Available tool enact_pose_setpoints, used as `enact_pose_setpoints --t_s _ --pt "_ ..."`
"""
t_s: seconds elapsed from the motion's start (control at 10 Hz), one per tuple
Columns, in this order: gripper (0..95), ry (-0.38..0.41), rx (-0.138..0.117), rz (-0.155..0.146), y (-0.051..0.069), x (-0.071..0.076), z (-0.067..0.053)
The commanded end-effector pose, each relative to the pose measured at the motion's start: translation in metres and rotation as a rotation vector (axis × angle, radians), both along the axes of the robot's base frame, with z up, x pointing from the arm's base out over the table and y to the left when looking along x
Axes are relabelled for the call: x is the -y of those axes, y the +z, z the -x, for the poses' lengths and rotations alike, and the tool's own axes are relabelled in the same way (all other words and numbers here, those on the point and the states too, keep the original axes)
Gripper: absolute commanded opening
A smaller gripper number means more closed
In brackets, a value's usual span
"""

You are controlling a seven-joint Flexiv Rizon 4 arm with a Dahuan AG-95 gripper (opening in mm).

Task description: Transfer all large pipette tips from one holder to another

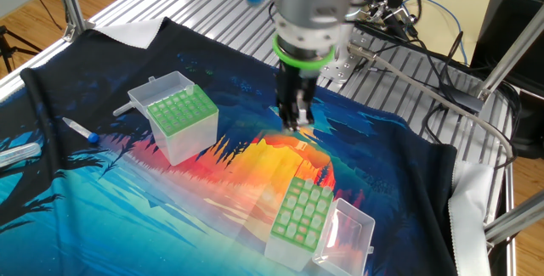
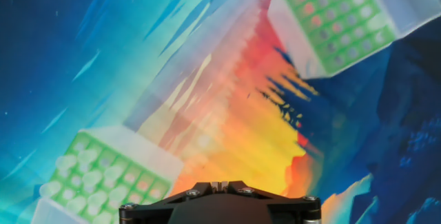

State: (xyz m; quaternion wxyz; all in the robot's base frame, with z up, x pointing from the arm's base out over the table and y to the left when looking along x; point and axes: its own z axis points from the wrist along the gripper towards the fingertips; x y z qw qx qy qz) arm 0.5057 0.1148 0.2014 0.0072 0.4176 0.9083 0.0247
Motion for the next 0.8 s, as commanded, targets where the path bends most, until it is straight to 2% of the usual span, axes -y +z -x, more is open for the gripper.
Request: enact_pose_setpoints --t_s 0.1,0.2,0.4,0.6,0.8 --pt "0.0 -0.024 0.002 0.004 -0.007 -0.013 -0.005" --pt "0.0 -0.033 0.003 0.008 -0.011 -0.021 -0.006" --pt "0.0 -0.041 0.006 0.018 -0.015 -0.028 -0.009" --pt "0.0 -0.032 0.009 0.009 -0.022 -0.029 -0.014" --pt "0.0 -0.004 0.013 0.006 -0.023 -0.029 -0.015"
